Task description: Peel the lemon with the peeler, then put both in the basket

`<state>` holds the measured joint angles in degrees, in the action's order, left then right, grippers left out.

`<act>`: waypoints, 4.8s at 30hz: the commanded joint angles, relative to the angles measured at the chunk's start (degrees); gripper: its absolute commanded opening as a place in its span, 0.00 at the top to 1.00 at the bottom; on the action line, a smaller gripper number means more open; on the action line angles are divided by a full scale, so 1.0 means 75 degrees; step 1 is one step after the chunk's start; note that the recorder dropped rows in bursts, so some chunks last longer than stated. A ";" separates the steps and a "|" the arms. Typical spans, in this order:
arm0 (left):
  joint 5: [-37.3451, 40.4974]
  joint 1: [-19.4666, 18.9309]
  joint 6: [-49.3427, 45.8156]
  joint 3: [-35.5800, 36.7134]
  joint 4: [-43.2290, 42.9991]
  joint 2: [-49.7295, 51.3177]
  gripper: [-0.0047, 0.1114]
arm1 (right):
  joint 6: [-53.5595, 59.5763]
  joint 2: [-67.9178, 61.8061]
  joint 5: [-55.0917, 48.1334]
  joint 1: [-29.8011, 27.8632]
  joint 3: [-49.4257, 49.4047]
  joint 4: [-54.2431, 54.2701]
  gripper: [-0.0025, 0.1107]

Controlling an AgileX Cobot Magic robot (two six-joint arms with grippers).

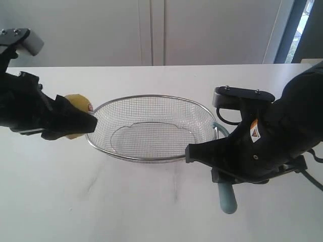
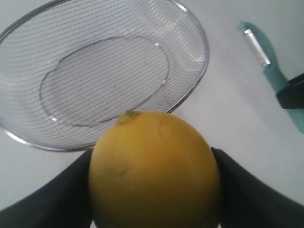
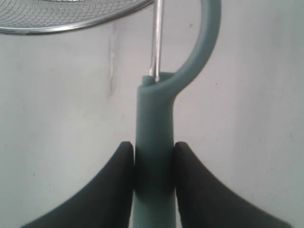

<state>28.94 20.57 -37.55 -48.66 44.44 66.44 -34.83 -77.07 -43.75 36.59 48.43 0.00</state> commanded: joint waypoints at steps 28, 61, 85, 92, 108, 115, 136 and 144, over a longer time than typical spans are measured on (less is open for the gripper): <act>0.2315 0.0018 -0.5937 -0.0004 0.4657 0.1493 0.96 | 0.0034 0.0074 0.0205 -0.0011 0.0005 -0.0346 0.98; 0.2291 0.0018 -0.6032 -0.0004 0.4638 0.1493 0.96 | 0.3512 0.0074 -0.0069 -0.0616 0.0017 0.1655 0.98; 0.2162 0.0018 -0.6249 -0.0004 0.4635 0.1493 0.96 | 0.9866 0.0070 -0.1484 -0.2685 0.0017 0.7009 0.98; 0.2228 0.0018 -0.6888 -0.0004 0.4648 0.1493 0.96 | 0.9995 0.0007 -0.1557 -0.2685 0.0017 0.7219 0.98; 0.2461 0.0018 -0.7018 -0.0004 0.4691 0.1493 0.96 | 1.0873 -0.0467 -0.2257 -0.2656 0.0017 0.8374 0.98; 0.2460 0.0018 -0.7048 -0.0004 0.4691 0.1493 0.96 | 1.1290 -0.0516 -0.2442 -0.2656 0.0017 0.8869 0.98; 0.2477 0.0018 -0.7653 -0.0004 0.5320 0.1493 0.96 | 1.1660 -0.0516 -0.2596 -0.2419 0.0017 0.9271 0.98; 0.2462 0.0018 -0.7653 -0.0004 0.5252 0.1493 0.96 | 1.1660 -0.0487 -0.2611 -0.2419 0.0017 0.9306 0.98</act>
<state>46.19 20.57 -94.69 -48.66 82.22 77.85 51.79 -81.08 -62.46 18.32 48.43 68.41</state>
